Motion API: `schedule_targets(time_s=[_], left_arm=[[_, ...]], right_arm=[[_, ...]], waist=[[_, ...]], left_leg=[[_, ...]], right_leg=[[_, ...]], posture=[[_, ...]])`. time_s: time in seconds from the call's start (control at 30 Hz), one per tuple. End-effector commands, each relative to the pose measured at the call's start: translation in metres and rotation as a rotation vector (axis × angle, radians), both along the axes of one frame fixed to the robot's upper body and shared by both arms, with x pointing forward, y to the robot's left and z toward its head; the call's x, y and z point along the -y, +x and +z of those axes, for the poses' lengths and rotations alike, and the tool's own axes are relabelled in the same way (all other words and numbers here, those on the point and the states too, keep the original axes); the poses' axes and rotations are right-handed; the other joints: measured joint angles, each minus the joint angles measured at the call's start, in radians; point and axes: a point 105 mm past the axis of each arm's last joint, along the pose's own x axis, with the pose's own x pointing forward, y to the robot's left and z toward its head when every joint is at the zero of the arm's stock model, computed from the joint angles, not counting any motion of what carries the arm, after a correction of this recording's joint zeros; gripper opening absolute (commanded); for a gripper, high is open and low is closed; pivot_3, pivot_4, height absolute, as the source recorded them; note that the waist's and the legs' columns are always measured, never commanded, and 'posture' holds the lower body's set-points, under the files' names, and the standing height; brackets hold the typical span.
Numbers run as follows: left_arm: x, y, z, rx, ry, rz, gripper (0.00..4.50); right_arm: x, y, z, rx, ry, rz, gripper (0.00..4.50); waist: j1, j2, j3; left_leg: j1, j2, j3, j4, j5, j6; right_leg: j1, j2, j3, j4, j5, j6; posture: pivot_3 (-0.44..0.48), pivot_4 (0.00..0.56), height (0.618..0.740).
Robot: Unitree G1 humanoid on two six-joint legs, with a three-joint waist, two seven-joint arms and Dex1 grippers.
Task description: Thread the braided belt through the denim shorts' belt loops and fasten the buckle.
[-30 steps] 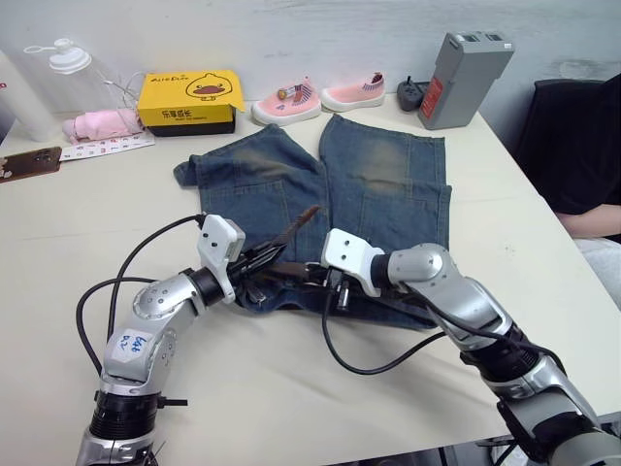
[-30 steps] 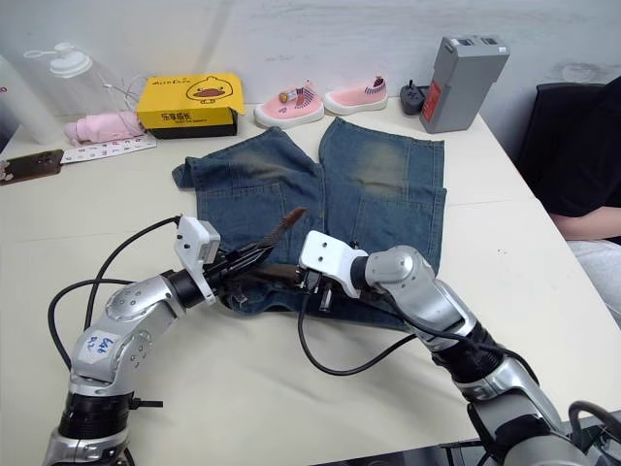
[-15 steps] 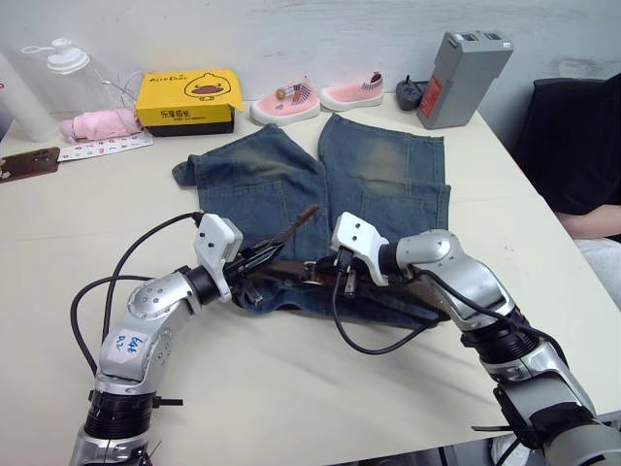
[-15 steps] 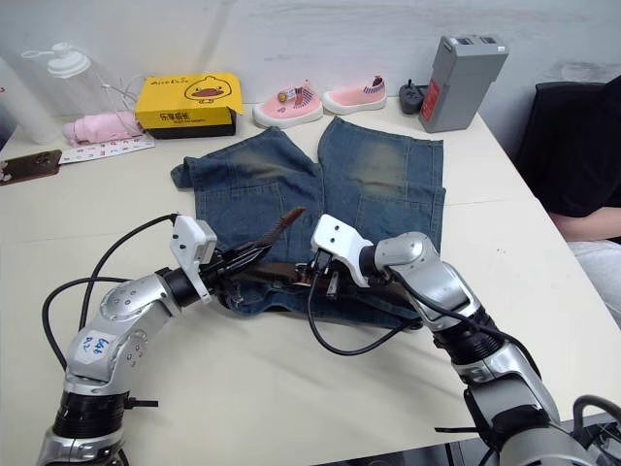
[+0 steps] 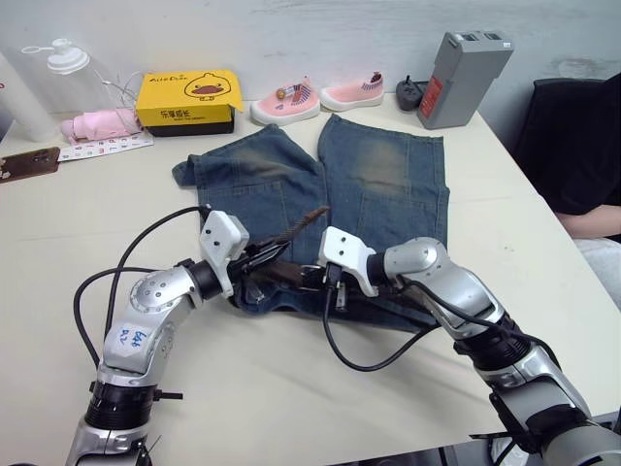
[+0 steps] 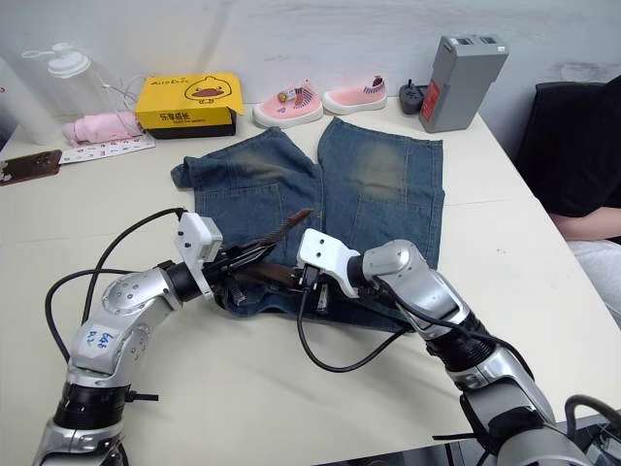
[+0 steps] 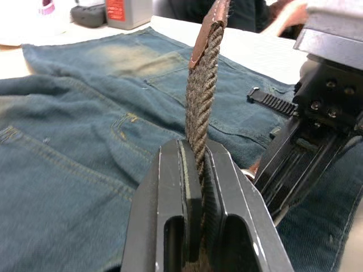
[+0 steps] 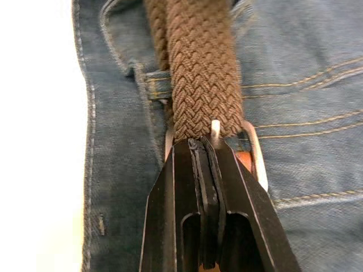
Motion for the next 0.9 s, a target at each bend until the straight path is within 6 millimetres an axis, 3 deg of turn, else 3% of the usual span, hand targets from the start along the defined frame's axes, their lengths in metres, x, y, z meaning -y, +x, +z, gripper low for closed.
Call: schedule_targets(time_s=[0.03, 0.2, 0.57, 0.9], left_arm=[[0.006, -0.002, 0.007, 0.047, 0.017, -0.049, 0.0], [0.007, -0.001, 0.007, 0.05, 0.014, -0.057, 0.0], [-0.004, -0.001, 0.002, 0.038, 0.016, -0.021, 0.0], [-0.002, -0.002, 0.002, 0.037, 0.009, -0.018, 0.0]], right_arm=[[-0.006, -0.007, -0.004, -0.008, -0.015, 0.04, 0.09], [-0.002, 0.001, -0.004, 0.001, -0.039, 0.014, 0.09], [0.003, -0.001, 0.034, 0.058, 0.034, 0.029, 0.09], [0.007, 0.008, 0.027, 0.043, 0.019, -0.015, 0.09]], waist=[[0.001, 0.0, 0.0], [0.0, 0.0, 0.0], [0.003, 0.0, 0.0], [0.002, 0.0, 0.0]], left_leg=[[0.0, 0.0, 0.0, 0.0, 0.0, 0.0], [0.0, 0.0, 0.0, 0.0, 0.0, 0.0], [0.0, 0.0, 0.0, 0.0, 0.0, 0.0], [-0.001, 0.0, 0.0, 0.0, 0.0, 0.0]], right_leg=[[0.0, 0.0, 0.0, 0.0, 0.0, 0.0], [0.0, 0.0, 0.0, 0.0, 0.0, 0.0], [0.0, 0.0, 0.0, 0.0, 0.0, 0.0], [0.0, 0.0, -0.001, 0.0, 0.0, 0.0]], posture=[[0.0, 0.15, 0.698], [0.0, 0.15, 0.698], [0.0, 0.15, 0.698], [0.0, 0.15, 0.698]])
